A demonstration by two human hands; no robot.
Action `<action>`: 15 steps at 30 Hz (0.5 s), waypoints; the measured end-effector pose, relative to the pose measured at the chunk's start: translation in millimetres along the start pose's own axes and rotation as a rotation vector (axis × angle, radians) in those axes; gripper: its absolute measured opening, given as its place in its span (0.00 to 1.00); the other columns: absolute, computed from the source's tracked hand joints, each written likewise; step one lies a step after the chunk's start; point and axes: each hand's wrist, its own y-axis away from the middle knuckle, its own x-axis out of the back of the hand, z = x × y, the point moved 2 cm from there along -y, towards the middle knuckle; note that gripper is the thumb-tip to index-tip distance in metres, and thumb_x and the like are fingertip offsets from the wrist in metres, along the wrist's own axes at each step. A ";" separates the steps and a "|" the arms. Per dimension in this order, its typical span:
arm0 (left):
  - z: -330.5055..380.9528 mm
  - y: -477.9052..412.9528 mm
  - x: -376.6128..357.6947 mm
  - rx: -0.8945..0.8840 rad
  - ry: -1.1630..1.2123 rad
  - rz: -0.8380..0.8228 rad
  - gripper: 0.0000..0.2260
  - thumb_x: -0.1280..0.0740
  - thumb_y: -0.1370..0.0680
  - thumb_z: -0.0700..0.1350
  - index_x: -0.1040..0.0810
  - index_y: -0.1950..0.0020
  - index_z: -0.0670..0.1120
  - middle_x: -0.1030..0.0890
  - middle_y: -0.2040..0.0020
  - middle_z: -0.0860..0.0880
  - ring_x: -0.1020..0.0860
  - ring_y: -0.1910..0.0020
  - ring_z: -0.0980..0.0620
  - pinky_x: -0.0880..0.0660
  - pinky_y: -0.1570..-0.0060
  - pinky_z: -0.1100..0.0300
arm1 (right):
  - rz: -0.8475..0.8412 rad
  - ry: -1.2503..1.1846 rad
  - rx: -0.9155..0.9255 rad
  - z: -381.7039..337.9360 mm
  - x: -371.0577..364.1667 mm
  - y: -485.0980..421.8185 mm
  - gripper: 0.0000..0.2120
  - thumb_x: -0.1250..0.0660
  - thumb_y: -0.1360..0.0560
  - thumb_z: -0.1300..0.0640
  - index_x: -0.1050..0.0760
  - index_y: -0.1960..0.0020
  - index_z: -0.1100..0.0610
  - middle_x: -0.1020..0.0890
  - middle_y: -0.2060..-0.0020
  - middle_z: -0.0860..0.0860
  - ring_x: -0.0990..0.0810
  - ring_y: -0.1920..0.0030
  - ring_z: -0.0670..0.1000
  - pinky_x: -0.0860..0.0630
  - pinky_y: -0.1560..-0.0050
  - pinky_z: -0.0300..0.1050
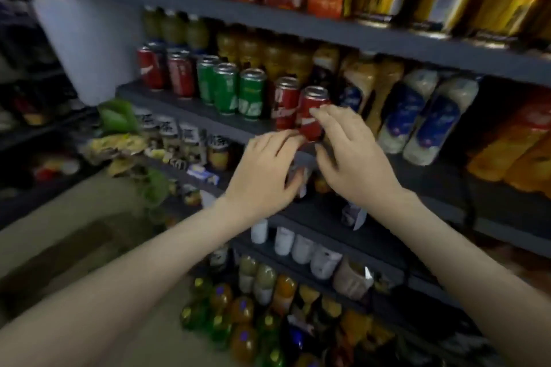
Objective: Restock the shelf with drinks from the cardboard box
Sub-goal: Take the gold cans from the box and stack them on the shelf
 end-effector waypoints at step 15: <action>-191.5 330.0 43.3 1.059 -0.079 -0.685 0.23 0.40 0.20 0.49 0.39 0.27 0.44 0.30 0.35 0.43 0.29 0.38 0.42 0.28 0.43 0.52 | -0.838 -0.392 0.128 -218.3 -294.2 0.1 0.24 0.39 0.21 0.56 0.37 0.26 0.57 0.33 0.30 0.53 0.36 0.30 0.55 0.32 0.35 0.51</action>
